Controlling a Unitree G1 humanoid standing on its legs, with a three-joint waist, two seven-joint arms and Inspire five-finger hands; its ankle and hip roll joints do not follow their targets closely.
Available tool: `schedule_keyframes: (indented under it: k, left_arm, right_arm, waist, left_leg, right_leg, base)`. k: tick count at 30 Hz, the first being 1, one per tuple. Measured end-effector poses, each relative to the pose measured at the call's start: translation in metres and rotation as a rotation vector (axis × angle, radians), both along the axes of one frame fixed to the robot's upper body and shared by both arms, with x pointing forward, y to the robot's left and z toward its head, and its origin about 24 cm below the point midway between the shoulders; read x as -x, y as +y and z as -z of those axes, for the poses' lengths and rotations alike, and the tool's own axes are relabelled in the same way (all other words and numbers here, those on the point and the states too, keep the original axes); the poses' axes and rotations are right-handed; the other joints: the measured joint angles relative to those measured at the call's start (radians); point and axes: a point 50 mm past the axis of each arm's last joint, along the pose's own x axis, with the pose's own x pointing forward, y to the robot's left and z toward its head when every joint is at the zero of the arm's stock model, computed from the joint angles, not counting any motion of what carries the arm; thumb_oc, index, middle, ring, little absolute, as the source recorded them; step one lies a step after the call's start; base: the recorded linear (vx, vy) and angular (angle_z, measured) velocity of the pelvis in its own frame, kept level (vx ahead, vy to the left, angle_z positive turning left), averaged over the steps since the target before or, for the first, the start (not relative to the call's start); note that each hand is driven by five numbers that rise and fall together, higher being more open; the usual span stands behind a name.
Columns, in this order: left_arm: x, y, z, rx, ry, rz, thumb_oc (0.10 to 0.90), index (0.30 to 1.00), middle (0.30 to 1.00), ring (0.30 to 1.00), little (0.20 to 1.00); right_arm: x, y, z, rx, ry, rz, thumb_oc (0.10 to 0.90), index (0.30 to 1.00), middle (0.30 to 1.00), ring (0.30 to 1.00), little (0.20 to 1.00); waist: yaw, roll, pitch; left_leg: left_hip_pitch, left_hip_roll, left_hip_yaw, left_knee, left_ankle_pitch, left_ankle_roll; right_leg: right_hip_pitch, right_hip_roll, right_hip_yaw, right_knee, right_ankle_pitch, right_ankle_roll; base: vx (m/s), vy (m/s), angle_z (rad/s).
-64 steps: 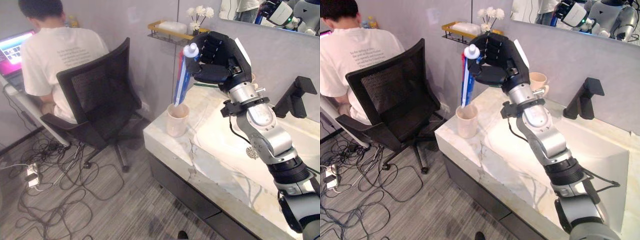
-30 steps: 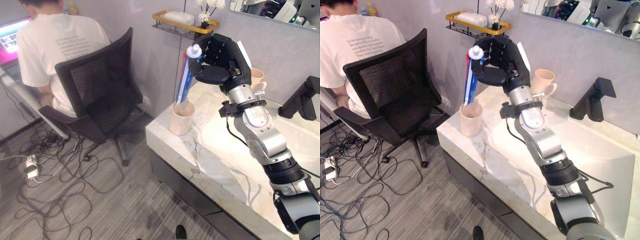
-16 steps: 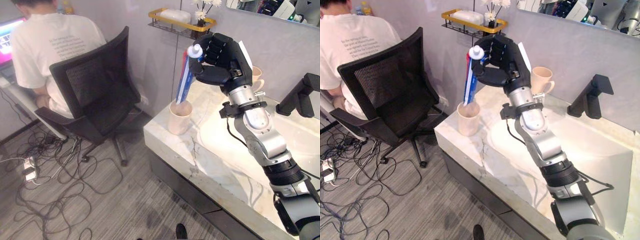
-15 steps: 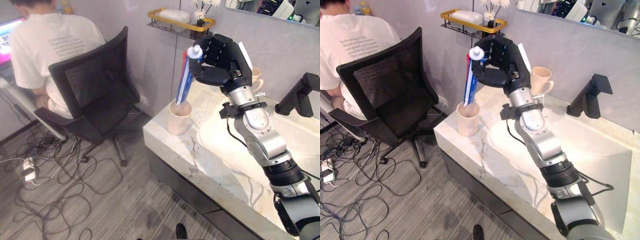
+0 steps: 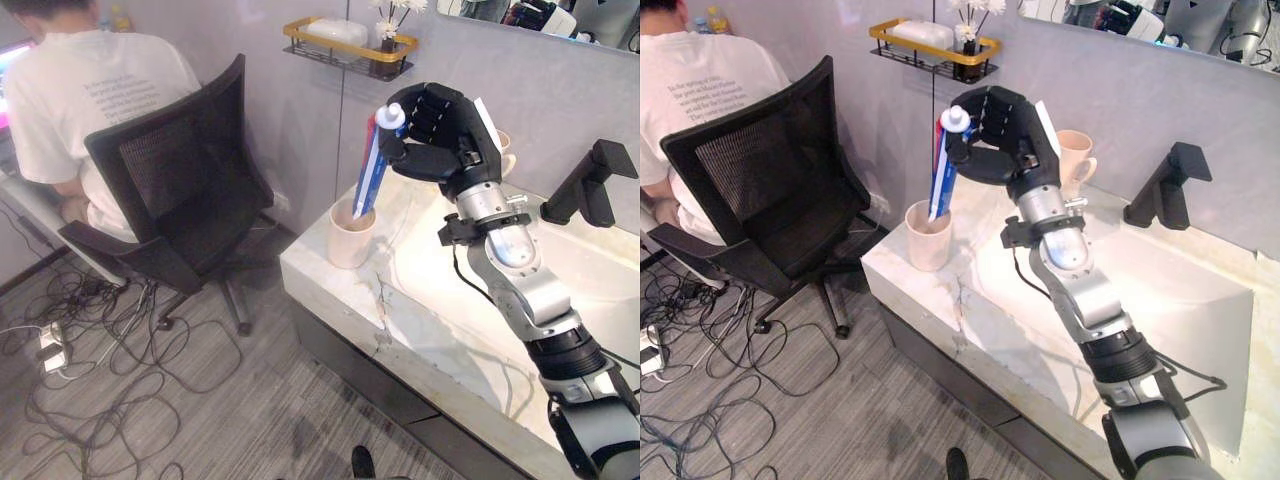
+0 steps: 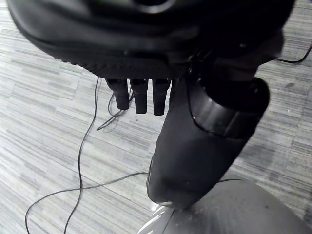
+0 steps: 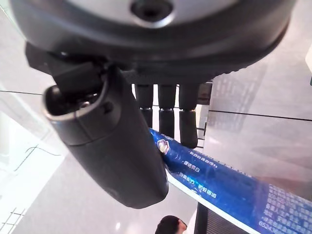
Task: Organize the bathroom.
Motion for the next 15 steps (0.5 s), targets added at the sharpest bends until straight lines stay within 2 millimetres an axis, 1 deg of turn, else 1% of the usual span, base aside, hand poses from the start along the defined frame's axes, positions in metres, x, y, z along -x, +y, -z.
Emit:
schedule_keyframes:
  k: [6, 15]
  left_arm:
    - [-0.0004, 0.0000, 0.0000, 0.003, 0.002, 0.008, 0.800, 0.900, 0.900, 0.900, 0.900]
    - [-0.0013, -0.0004, 0.0000, 0.000, 0.002, 0.029, 0.800, 0.900, 0.900, 0.900, 0.900]
  right_arm:
    - [0.0001, 0.0025, 0.0089, -0.028, 0.027, -0.005, 0.400, 0.300, 0.300, 0.300, 0.300]
    - [0.0002, 0.0028, 0.0095, -0.026, 0.028, -0.003, 0.400, 0.300, 0.300, 0.300, 0.300]
  waist:
    - [0.000, 0.000, 0.000]
    - [0.000, 0.000, 0.000]
  left_leg:
    - [0.001, -0.001, 0.002, -0.002, 0.000, 0.000]
    - [-0.004, -0.001, 0.002, 0.002, -0.004, 0.001]
  right_leg:
    - [-0.001, 0.000, 0.003, 0.000, 0.000, 0.000]
    - [-0.001, -0.001, 0.004, 0.000, 0.000, 0.000]
  base:
    - [0.00, 0.019, -0.01]
    - [0.00, 0.027, 0.00]
